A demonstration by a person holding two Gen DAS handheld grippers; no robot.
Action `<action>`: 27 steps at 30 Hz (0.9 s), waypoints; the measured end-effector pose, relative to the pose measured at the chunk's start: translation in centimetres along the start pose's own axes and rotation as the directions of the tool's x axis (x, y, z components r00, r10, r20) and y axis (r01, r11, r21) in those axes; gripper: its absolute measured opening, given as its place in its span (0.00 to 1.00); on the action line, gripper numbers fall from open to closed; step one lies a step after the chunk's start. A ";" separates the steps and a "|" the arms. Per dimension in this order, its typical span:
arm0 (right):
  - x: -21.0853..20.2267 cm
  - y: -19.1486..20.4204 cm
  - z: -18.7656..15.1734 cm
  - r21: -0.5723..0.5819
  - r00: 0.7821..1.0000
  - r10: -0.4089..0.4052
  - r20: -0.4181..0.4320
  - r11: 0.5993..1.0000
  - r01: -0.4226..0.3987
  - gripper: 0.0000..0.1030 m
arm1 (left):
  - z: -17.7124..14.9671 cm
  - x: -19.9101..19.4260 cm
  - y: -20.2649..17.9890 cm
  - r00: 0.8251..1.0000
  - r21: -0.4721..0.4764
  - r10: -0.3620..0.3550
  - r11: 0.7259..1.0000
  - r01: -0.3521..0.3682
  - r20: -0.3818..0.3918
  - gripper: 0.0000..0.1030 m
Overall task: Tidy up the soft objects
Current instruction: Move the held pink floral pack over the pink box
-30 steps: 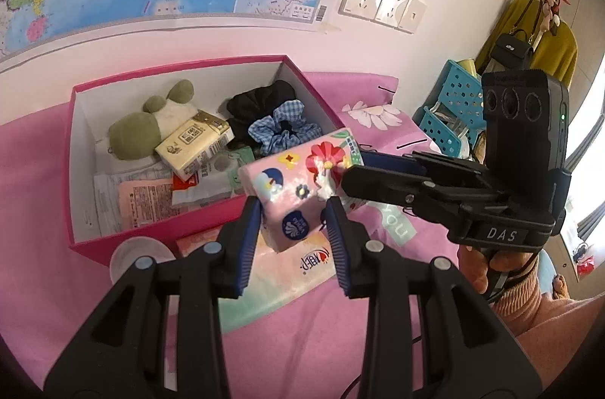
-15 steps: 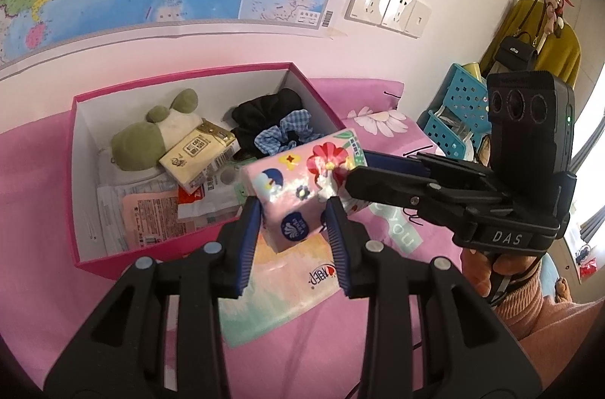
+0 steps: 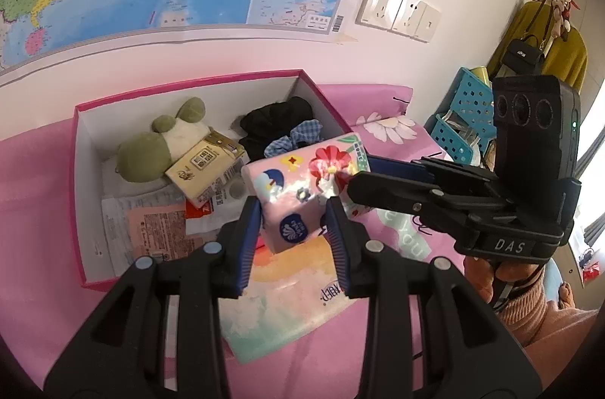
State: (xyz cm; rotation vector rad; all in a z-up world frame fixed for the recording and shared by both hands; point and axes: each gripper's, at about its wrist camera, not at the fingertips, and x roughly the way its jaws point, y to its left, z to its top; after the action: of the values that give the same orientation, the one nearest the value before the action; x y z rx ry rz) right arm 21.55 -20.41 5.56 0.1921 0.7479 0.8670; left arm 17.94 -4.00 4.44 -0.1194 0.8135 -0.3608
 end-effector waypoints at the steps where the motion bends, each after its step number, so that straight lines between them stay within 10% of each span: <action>1: 0.1 0.0 0.1 0.000 1.000 -0.001 0.000 1.000 0.001 0.30 | 0.1 0.1 0.1 1.000 -0.003 0.001 1.000 -0.001 -0.001 0.36; 27: 1.4 -1.8 1.1 0.040 1.000 -0.024 -0.001 0.999 0.024 0.30 | 2.1 1.9 0.6 1.000 -0.010 0.024 1.000 -0.025 -0.016 0.36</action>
State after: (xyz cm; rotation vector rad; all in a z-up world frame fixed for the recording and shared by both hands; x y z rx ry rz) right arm 23.95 -20.32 4.83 0.2181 0.7668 0.8295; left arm 20.89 -4.20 4.43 -0.1161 0.8321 -0.3349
